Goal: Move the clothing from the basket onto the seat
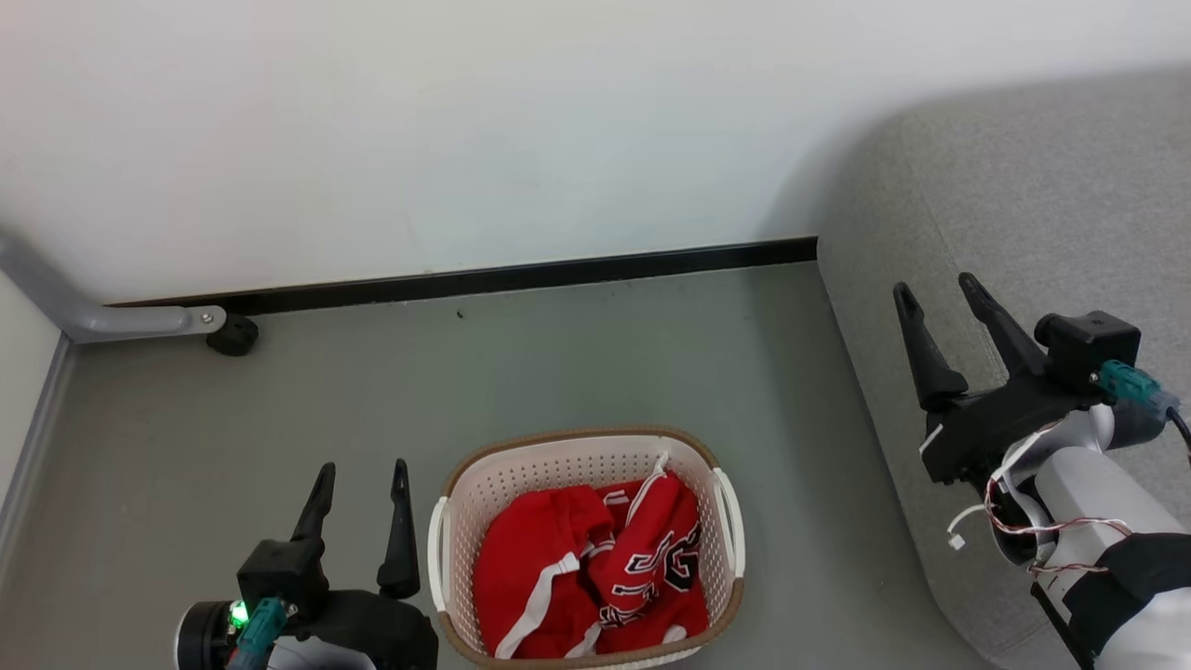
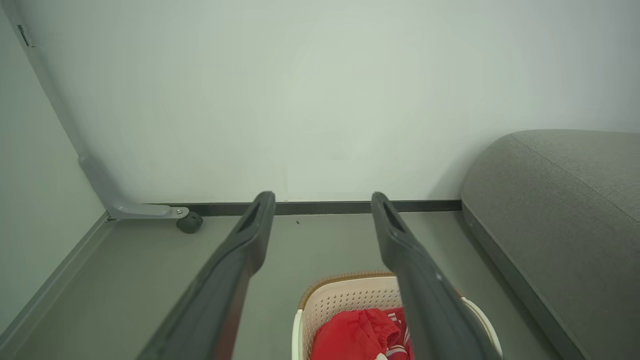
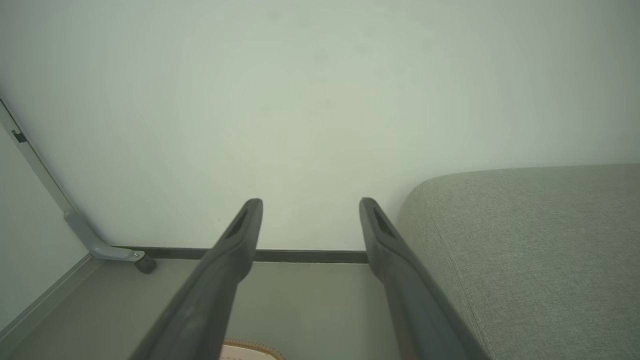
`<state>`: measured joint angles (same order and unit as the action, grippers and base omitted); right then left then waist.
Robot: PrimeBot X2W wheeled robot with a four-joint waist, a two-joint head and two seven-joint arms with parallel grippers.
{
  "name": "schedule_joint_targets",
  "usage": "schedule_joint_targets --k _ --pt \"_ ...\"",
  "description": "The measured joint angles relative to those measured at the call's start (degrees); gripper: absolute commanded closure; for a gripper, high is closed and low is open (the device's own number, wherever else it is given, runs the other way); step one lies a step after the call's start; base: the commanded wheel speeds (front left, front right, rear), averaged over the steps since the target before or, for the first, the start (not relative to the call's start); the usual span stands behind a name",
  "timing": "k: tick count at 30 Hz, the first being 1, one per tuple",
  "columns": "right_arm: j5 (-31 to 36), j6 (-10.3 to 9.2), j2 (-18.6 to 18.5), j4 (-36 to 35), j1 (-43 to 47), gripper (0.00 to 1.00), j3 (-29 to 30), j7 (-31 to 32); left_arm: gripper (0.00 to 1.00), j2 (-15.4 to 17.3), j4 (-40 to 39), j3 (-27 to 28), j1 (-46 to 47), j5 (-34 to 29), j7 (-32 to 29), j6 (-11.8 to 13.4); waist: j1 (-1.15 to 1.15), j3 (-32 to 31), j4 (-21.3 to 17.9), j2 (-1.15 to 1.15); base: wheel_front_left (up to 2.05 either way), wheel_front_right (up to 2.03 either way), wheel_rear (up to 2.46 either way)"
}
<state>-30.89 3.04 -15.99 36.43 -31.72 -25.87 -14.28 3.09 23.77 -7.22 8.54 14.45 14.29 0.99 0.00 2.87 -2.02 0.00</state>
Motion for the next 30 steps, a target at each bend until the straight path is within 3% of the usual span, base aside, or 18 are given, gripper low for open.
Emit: schedule_joint_targets --k 14,20,30 --pt "3.2 -0.02 -2.2 -10.6 -1.2 0.0 2.8 0.0 0.0 -0.7 0.0 -4.6 4.1 0.6 0.0 0.0 0.01 8.6 0.1 0.0 0.0 0.0 0.0" --pt "4.9 -0.02 -2.5 -15.6 -1.7 0.0 3.8 0.0 0.0 -0.7 -0.4 -11.8 7.6 7.4 0.0 2.3 0.01 13.4 0.1 0.0 0.0 0.0 0.0" --pt "5.8 -0.05 -3.9 -21.8 -3.4 0.0 6.5 0.0 0.0 -0.7 0.7 -17.9 15.4 11.0 0.0 4.1 0.01 21.6 0.2 0.01 0.0 0.0 0.0"
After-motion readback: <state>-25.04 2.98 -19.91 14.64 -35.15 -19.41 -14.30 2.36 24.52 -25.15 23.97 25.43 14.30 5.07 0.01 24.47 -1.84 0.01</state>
